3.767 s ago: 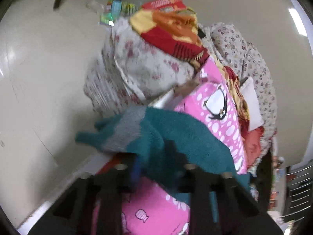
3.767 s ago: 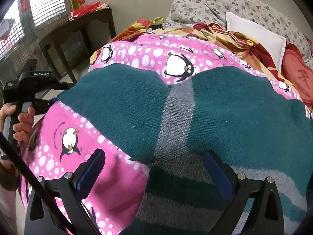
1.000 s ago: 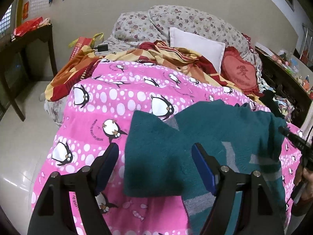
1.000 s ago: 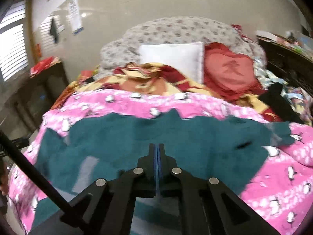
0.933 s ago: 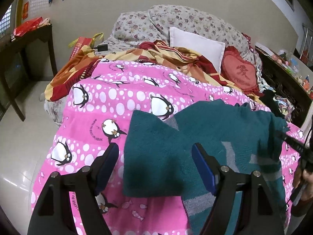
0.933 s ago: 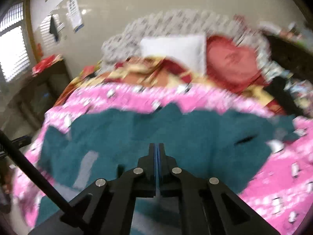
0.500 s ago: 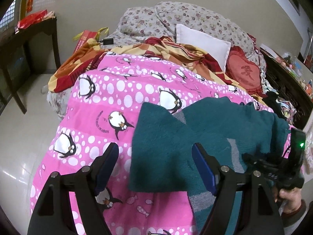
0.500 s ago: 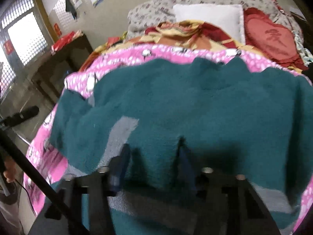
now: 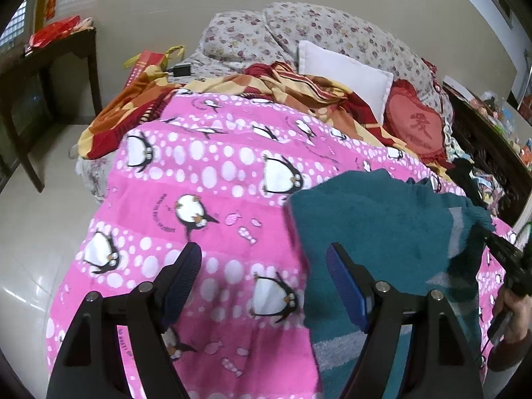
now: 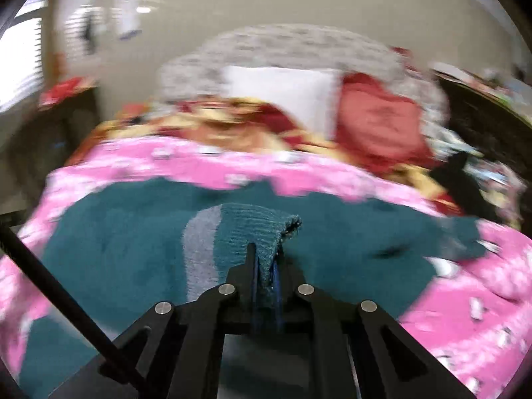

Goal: Fold small clothes

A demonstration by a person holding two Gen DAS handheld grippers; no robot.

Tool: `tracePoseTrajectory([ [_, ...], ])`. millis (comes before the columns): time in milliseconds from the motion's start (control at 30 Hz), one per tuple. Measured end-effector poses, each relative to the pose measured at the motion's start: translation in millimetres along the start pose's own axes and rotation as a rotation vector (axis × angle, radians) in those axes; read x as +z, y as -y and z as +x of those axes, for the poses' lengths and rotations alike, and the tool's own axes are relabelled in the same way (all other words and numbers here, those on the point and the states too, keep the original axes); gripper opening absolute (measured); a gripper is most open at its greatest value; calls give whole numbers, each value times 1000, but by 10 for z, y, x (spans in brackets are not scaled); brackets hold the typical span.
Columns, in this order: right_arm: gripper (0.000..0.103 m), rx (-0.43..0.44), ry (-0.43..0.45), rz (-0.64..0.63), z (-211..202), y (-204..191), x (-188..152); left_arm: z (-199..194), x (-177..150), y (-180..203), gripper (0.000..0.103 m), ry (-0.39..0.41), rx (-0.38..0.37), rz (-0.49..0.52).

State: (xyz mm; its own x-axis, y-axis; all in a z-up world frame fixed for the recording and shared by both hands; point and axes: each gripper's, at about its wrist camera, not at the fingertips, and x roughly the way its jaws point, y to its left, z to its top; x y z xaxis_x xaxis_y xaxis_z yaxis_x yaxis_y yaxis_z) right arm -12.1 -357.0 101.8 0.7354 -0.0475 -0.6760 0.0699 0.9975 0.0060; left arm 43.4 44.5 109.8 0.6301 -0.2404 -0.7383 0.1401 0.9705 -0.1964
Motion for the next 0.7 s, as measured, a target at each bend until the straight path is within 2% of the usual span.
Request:
tracePoseTrajectory([
  [67, 7, 33, -38, 44, 132, 118, -50, 65, 21, 99, 77, -7, -6, 14],
  [200, 7, 14, -47, 4, 212, 55, -77, 230, 57, 314, 81, -39, -25, 55],
  [433, 7, 10, -21, 14, 151, 155, -83, 626, 175, 382, 83, -56, 62, 64],
  [567, 7, -31, 5, 45, 59, 295, -113, 810, 194, 347, 83, -98, 29, 28],
  [700, 7, -22, -9, 66, 98, 376, -104, 833, 215, 375, 83, -84, 5, 13],
])
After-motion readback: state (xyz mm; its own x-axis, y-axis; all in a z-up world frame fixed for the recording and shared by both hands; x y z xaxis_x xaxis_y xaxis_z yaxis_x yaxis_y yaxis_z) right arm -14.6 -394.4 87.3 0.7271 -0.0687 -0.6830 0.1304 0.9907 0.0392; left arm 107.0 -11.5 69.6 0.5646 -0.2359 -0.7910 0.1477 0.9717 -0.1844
